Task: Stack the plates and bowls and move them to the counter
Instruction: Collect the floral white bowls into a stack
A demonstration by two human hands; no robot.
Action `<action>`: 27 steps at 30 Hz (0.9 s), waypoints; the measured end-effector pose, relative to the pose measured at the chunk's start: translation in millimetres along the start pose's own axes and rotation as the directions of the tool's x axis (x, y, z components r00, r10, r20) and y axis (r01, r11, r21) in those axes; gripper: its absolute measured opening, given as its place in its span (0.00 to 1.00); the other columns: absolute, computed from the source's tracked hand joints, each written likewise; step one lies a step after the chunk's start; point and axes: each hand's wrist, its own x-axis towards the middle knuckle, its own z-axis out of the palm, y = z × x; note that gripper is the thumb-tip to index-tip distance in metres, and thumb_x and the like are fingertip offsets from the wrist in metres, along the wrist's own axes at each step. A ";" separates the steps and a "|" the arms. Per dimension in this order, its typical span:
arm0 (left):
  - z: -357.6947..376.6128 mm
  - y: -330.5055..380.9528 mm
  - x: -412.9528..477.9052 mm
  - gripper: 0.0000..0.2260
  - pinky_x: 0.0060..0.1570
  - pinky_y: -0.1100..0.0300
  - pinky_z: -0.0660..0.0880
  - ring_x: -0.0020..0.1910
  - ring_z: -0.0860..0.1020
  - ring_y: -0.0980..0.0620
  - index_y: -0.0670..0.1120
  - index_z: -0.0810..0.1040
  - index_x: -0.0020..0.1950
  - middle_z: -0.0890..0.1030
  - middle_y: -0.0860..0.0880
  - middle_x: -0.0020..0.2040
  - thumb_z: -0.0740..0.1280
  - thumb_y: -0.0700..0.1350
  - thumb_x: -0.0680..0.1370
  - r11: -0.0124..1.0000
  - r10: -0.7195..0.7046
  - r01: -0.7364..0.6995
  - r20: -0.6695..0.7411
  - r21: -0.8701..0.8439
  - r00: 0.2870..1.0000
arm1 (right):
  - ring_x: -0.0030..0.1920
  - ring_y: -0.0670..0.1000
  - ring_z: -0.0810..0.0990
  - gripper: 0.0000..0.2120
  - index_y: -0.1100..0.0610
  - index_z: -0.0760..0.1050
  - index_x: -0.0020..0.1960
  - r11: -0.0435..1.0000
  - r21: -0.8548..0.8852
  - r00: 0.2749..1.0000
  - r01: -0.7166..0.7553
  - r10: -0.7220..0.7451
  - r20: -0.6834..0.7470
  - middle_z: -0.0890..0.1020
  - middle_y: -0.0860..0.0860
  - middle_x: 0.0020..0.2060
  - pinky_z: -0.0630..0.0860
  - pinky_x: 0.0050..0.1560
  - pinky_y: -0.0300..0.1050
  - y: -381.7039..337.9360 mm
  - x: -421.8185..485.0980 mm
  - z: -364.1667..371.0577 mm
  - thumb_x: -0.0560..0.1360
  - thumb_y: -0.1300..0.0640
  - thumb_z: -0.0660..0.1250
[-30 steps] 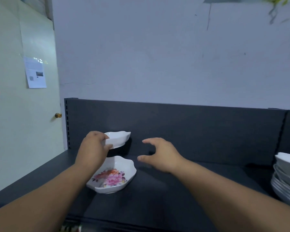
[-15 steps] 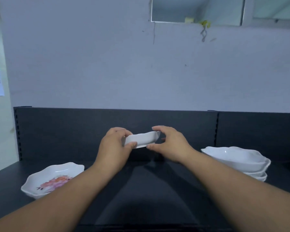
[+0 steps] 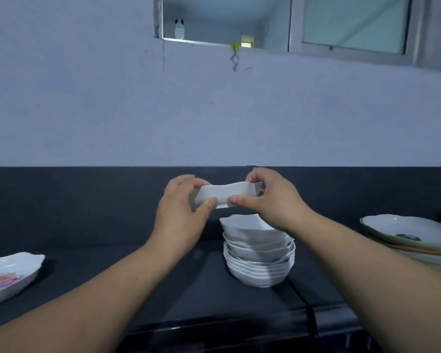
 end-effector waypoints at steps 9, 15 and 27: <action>41.7 20.5 -12.0 0.15 0.64 0.64 0.63 0.67 0.66 0.59 0.54 0.75 0.64 0.70 0.54 0.68 0.66 0.50 0.77 0.998 -0.050 0.045 0.101 0.044 0.994 | 0.40 0.46 0.76 0.18 0.52 0.75 0.45 0.994 -0.070 0.996 -0.084 0.085 0.018 0.78 0.46 0.43 0.69 0.35 0.40 29.1 -11.7 -51.6 0.64 0.45 0.79; 54.2 14.3 -21.5 0.13 0.48 0.74 0.64 0.56 0.69 0.61 0.54 0.75 0.62 0.73 0.56 0.62 0.65 0.50 0.77 0.994 -0.069 0.055 0.153 0.096 0.986 | 0.37 0.43 0.74 0.18 0.52 0.74 0.43 0.989 -0.091 0.989 -0.116 0.123 0.077 0.77 0.45 0.40 0.68 0.34 0.40 47.8 -16.7 -47.4 0.65 0.44 0.78; 81.2 8.8 -19.6 0.11 0.56 0.66 0.61 0.58 0.66 0.61 0.53 0.74 0.59 0.67 0.58 0.62 0.66 0.49 0.77 0.982 -0.115 0.064 0.287 0.180 0.951 | 0.43 0.47 0.77 0.15 0.53 0.73 0.41 0.977 -0.159 0.972 -0.144 0.169 0.161 0.80 0.46 0.46 0.73 0.42 0.44 68.3 -5.8 -48.0 0.68 0.45 0.76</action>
